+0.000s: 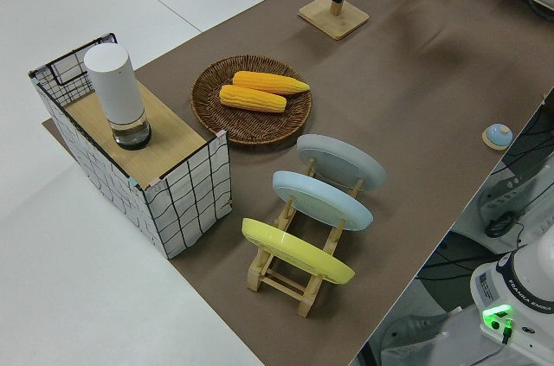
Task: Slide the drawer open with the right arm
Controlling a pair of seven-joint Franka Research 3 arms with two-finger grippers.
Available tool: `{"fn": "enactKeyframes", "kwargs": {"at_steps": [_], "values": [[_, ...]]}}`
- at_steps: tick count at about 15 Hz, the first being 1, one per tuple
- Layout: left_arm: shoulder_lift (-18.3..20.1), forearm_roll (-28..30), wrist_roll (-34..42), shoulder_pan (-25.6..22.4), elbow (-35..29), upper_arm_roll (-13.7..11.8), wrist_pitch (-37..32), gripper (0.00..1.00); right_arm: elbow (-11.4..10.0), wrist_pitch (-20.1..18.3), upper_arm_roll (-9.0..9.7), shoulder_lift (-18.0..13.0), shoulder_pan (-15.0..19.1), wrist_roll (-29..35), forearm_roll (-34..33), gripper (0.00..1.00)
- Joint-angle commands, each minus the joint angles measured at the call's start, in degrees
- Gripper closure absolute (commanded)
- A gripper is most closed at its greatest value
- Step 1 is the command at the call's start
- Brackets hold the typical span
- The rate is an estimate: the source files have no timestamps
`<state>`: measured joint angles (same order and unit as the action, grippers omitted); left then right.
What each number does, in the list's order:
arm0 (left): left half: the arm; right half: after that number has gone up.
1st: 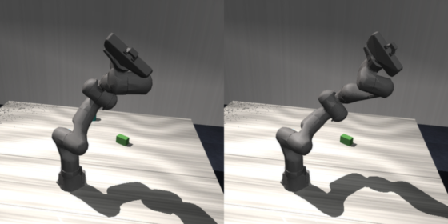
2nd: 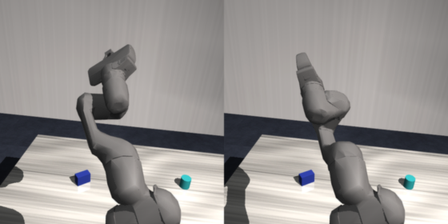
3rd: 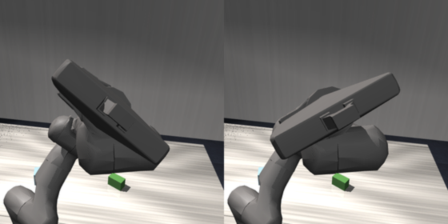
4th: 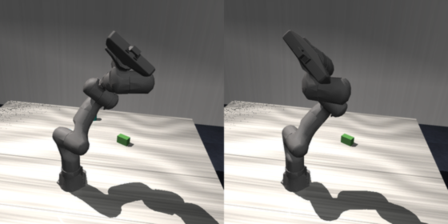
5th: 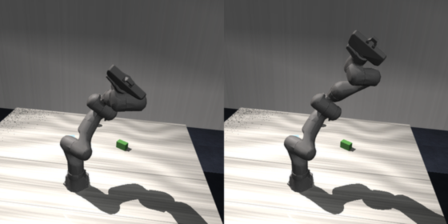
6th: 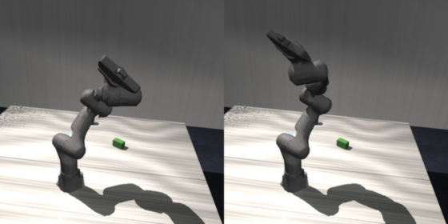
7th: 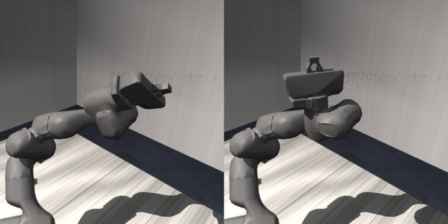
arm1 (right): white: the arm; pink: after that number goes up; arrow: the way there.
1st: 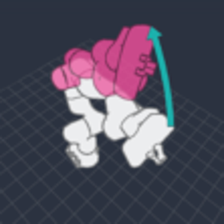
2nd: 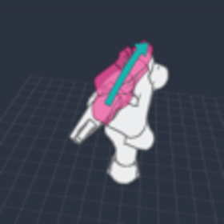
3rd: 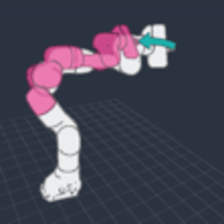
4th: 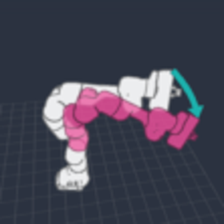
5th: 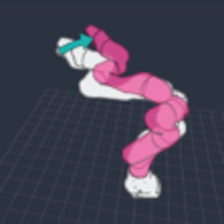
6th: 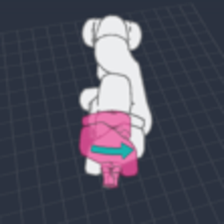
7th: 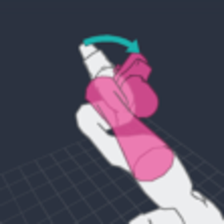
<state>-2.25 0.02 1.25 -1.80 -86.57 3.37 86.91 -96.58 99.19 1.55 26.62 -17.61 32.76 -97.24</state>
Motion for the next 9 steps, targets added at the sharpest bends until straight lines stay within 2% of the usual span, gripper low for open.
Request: {"fn": "enactKeyframes", "kwargs": {"at_steps": [1,9], "values": [[-0.7,-1.0,0.5,-0.3,1.4,0.4,-1.1,0.01,-0.5,-2.6,0.29,-1.5,-3.9,-2.7,3.0,1.0],[-0.7,-1.0,0.5,-0.3,1.5,0.4,-1.1,0.01,-0.4,-10.5,0.47,-1.9,-10.3,-4.5,9.0,1.0]]}}
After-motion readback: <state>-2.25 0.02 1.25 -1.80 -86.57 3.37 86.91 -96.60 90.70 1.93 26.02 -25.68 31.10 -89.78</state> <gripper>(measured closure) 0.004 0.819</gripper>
